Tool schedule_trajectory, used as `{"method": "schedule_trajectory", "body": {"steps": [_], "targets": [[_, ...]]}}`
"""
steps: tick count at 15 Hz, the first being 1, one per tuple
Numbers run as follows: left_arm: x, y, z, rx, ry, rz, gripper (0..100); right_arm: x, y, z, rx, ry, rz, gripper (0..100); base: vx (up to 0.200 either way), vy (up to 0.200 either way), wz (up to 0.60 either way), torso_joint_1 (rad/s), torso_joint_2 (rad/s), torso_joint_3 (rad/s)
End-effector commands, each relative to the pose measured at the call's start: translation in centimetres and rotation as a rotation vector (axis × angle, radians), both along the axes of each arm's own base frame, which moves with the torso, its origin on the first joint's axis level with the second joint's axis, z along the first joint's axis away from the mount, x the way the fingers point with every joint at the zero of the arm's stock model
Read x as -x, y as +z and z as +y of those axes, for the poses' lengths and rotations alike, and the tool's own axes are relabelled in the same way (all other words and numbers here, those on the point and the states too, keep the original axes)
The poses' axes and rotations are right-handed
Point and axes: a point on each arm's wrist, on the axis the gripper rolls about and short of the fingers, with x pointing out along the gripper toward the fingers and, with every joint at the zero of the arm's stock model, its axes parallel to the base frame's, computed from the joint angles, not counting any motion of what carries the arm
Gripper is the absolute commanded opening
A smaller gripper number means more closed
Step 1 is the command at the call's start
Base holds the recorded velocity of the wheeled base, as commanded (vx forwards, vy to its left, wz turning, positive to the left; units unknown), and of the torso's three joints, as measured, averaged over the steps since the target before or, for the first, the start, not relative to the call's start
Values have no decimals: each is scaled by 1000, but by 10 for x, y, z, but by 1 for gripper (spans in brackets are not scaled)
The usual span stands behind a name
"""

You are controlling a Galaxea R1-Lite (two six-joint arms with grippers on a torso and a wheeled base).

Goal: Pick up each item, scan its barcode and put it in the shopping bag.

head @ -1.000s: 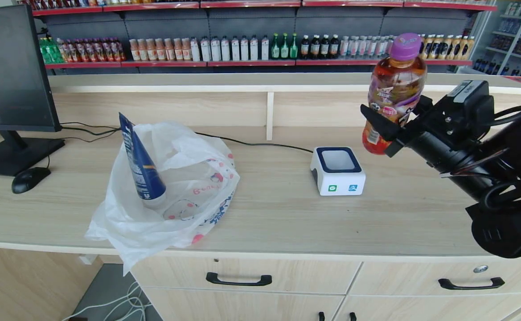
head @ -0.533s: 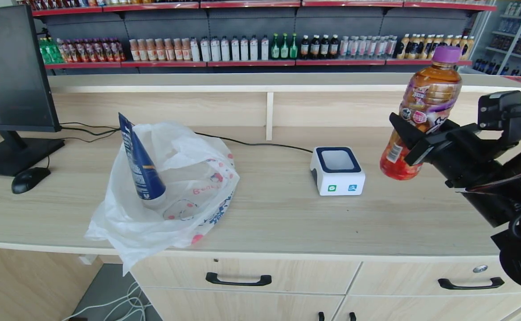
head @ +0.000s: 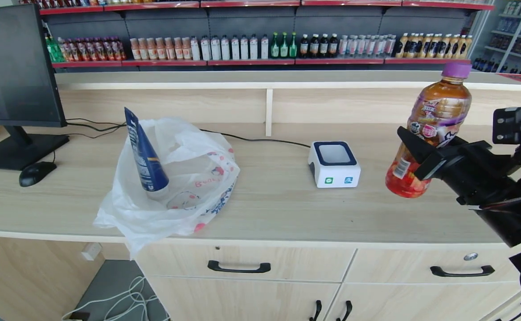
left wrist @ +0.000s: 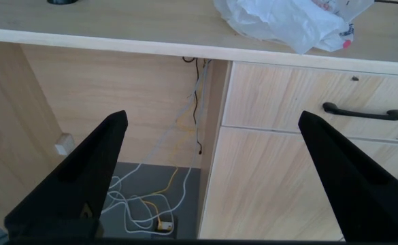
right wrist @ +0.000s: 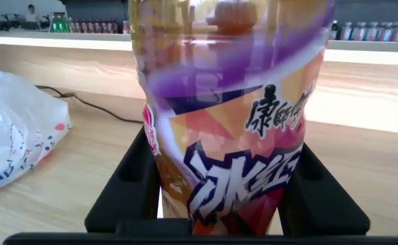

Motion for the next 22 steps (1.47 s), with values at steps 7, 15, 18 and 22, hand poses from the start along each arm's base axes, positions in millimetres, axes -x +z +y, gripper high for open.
{"method": "schedule_trajectory", "body": {"steps": [7, 15, 18, 22], "targets": [[0, 0, 0, 0, 0, 1, 100, 9, 3, -2, -1, -1, -12, 0, 0, 86, 0, 6, 3, 2], [0, 0, 0, 2, 0, 1, 100, 9, 4, -2, -14, 6, -11, 0, 0, 200, 0, 5, 4, 6], [0, 0, 0, 3, 0, -1, 100, 9, 5, -2, -15, 6, -14, 0, 0, 200, 0, 1, -1, 1], [0, 0, 0, 2, 0, -1, 100, 8, 5, 0, -15, 10, -15, 0, 0, 150, 0, 2, 4, 2]]}}
